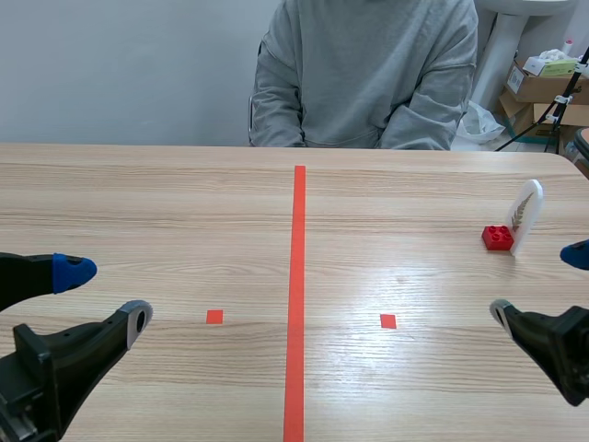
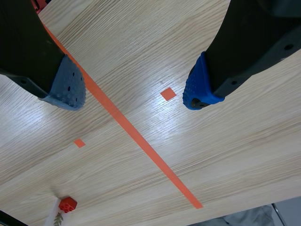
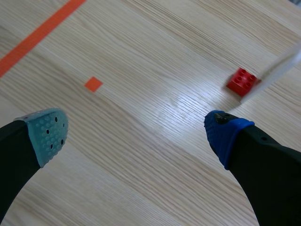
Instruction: Do the leaf sorting experiment
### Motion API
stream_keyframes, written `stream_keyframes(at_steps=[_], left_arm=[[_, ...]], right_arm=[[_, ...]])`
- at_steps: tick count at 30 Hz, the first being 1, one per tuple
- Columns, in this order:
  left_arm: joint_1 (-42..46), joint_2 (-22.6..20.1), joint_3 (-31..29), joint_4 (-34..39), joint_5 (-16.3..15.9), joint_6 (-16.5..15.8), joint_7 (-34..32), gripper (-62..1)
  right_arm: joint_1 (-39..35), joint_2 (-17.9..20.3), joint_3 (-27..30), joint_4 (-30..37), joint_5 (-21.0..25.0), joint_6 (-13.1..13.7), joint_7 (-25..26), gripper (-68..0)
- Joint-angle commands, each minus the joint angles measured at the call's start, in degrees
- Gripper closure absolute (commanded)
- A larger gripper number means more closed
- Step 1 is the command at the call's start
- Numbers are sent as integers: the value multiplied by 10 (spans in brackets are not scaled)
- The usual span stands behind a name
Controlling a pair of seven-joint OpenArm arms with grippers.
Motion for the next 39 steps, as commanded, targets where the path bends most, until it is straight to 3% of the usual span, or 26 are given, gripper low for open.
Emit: stream_keyframes(at_steps=[1,10,12,18,39], left_arm=[[-2,4,-2,12,-3,-1,-8,-454],[-2,4,-2,12,-4,-1,-8,-454],[-2,4,-2,12,-3,-1,-8,-454],[-2,4,-2,12,-3,-1,-8,-454],[-2,4,-2,12,-3,-2,3,-454]], right_arm=[[-8,9,-1,14,12,-3,8,-595],[-69,6,-2,119,68,12,-42,-592],[-68,-1,-2,121,70,25,-42,-590],[-68,-21,-2,121,70,25,-42,-591],[-68,-21,-2,121,68,25,-48,-591]])
